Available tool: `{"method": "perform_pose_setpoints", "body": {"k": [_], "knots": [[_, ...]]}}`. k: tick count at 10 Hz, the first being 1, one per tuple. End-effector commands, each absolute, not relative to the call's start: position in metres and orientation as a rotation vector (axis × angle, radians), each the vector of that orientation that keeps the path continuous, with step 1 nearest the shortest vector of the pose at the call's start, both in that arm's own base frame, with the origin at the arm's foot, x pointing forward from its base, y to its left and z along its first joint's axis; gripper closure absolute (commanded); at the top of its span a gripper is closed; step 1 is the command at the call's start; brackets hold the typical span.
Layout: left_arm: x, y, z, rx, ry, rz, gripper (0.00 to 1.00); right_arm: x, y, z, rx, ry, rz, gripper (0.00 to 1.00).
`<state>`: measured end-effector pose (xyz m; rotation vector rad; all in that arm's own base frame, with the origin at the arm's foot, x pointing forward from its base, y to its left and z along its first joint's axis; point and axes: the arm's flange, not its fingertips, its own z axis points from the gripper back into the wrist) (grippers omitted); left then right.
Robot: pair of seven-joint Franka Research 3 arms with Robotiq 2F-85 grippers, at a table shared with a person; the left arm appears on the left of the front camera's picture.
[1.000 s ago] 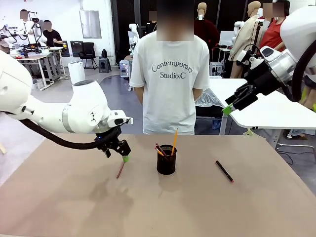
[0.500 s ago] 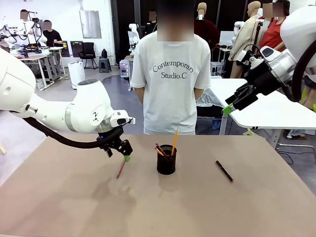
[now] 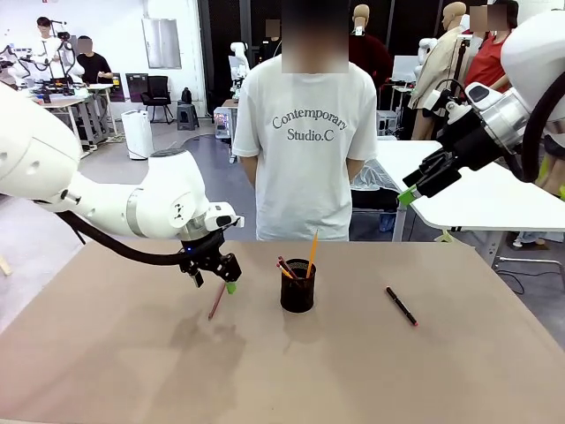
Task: Place the pens into the pen holder.
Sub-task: Pick up a writing instrument from the table and place it into the Pen holder.
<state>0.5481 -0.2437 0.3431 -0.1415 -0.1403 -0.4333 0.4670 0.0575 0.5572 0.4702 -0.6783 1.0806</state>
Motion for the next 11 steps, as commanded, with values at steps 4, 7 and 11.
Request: {"method": "perform_pose_setpoints", "body": {"k": [4, 7, 11], "knots": [[0.580, -0.251, 0.329, -0.044, -0.059, -0.351, 0.00, 0.467, 0.058, 0.558, 0.477, -0.680, 1.080, 0.00], [0.594, -0.253, 0.323, -0.001, -0.090, -0.376, 0.00, 0.467, 0.058, 0.558, 0.477, -0.680, 1.080, 0.00], [0.605, -0.256, 0.313, 0.014, -0.154, -0.372, 0.00, 0.467, 0.058, 0.558, 0.477, -0.680, 1.080, 0.00]]}}
